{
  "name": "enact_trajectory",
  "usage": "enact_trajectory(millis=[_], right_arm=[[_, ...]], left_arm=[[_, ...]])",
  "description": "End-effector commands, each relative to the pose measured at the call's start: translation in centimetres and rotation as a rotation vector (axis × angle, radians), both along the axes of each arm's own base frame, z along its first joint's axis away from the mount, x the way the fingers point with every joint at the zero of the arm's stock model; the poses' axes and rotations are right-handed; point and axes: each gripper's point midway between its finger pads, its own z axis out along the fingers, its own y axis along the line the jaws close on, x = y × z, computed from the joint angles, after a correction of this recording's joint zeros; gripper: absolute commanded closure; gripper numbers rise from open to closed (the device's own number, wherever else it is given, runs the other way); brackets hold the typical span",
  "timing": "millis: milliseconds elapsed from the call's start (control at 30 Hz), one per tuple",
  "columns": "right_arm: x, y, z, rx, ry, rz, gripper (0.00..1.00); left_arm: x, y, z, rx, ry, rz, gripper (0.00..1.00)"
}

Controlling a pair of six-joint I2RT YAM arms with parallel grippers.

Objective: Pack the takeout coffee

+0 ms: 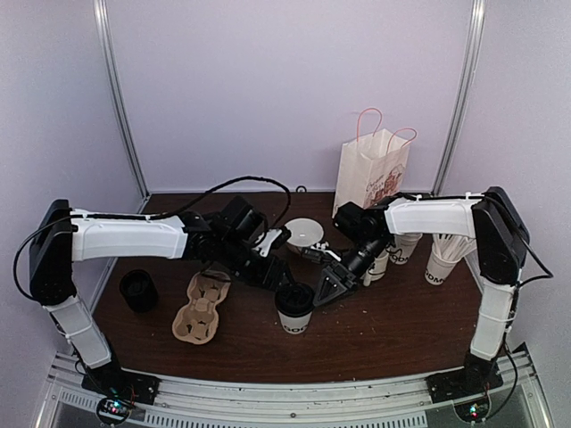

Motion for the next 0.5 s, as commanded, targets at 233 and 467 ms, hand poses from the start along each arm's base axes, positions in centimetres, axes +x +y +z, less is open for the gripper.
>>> enact_trajectory(millis=[233,467], right_arm=[[0.8,0.8,-1.4,-0.017,0.034,-0.010,0.51],[1.1,0.9,-2.3,-0.043,0.049,-0.018,0.46]], left_arm=[[-0.8,1.0,-2.4,0.037,0.071,-0.005,0.48],[-1.2,1.3,-3.1,0.044,0.092,0.000,0.50]])
